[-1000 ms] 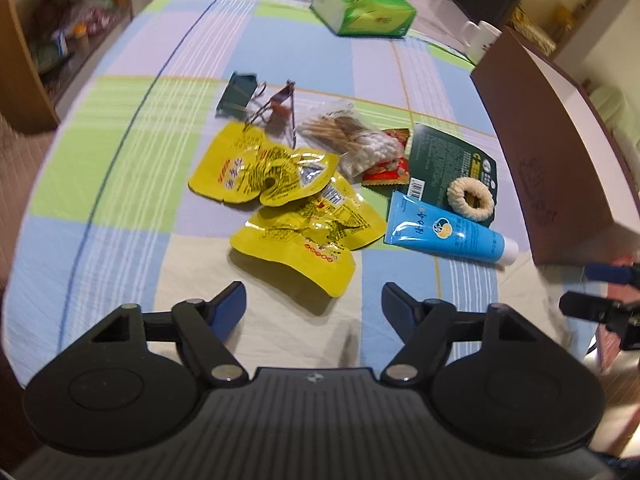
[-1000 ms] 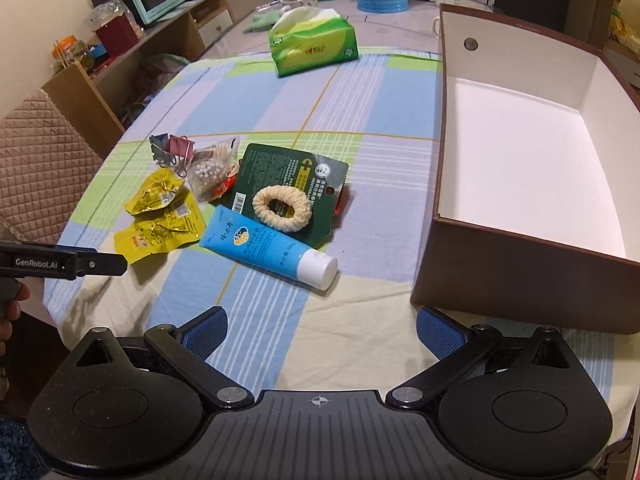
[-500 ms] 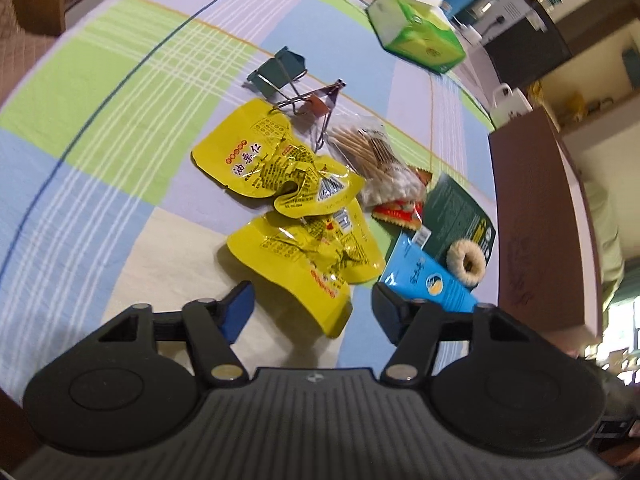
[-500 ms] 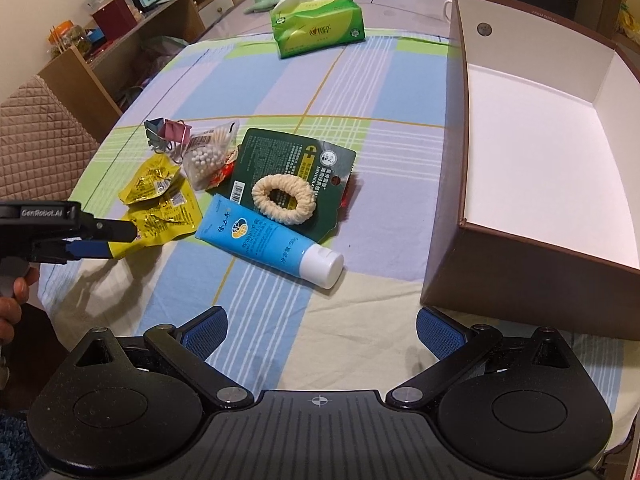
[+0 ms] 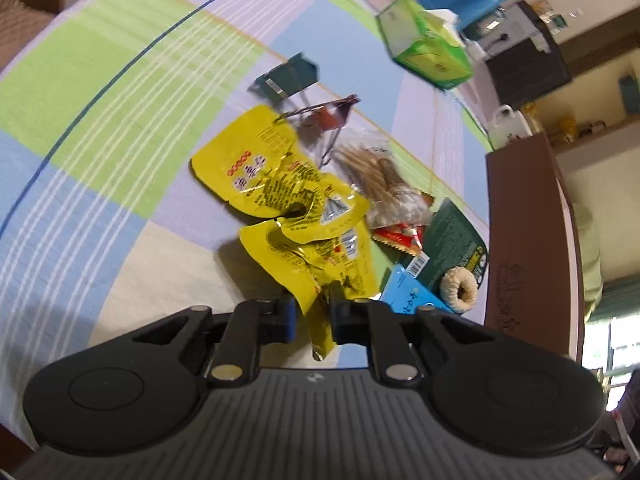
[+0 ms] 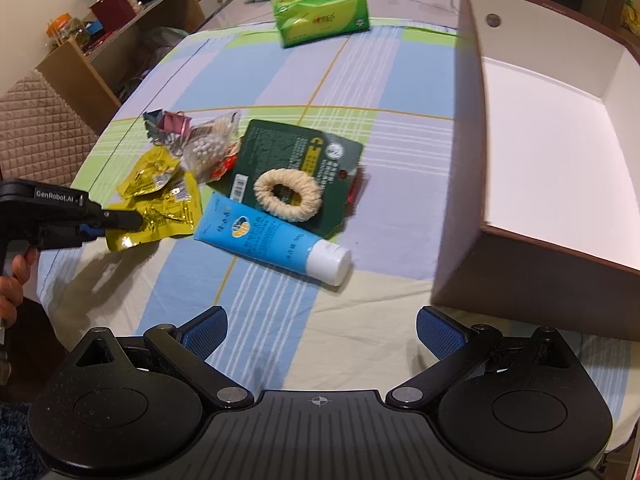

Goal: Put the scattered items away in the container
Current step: 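Grasp the yellow snack packet with the left tool while the right tool grasps the blue tube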

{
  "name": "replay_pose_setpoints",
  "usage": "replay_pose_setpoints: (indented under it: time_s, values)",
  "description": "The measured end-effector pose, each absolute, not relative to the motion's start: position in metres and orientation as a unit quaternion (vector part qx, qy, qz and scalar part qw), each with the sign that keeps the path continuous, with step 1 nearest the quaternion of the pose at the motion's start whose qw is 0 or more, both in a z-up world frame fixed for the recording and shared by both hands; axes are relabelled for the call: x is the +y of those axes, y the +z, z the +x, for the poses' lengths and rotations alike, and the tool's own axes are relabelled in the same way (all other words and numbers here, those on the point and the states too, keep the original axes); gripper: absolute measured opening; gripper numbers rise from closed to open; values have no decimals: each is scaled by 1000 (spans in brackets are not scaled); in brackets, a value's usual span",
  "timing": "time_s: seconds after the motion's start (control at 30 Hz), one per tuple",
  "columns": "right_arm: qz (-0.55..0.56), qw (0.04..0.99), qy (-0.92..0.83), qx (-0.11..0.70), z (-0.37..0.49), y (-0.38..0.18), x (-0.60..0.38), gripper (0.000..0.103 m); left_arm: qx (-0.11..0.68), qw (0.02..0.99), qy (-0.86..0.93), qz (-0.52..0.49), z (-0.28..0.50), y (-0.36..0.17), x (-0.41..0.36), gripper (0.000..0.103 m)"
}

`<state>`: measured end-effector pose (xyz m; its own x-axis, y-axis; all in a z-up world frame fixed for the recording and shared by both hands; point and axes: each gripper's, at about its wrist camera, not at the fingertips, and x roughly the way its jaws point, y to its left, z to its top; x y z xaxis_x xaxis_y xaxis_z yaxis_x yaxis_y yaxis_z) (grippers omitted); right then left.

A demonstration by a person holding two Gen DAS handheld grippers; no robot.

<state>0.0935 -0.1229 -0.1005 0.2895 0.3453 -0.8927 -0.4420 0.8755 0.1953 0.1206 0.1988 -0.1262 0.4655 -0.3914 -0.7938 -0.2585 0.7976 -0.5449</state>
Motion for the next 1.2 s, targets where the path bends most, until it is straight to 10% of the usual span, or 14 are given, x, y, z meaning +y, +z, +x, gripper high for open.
replay_pose_setpoints:
  time_s: [0.7,0.77,0.97,1.2]
  values:
    - [-214,790,304,487,78,-119,-55,101,539,819,-107,-163,117,-80,208,0]
    - [-242,786,313,475,74,-119,-47,82,539,820,-110,-157,118,-79,209,0]
    - [-338,763,323,446,87,-130,-29,81,538,822,-126,-139,126,-76,211,0]
    - [-337,721,340,501,118,-148,-30,49,541,819,-139,-131,129,-78,218,0]
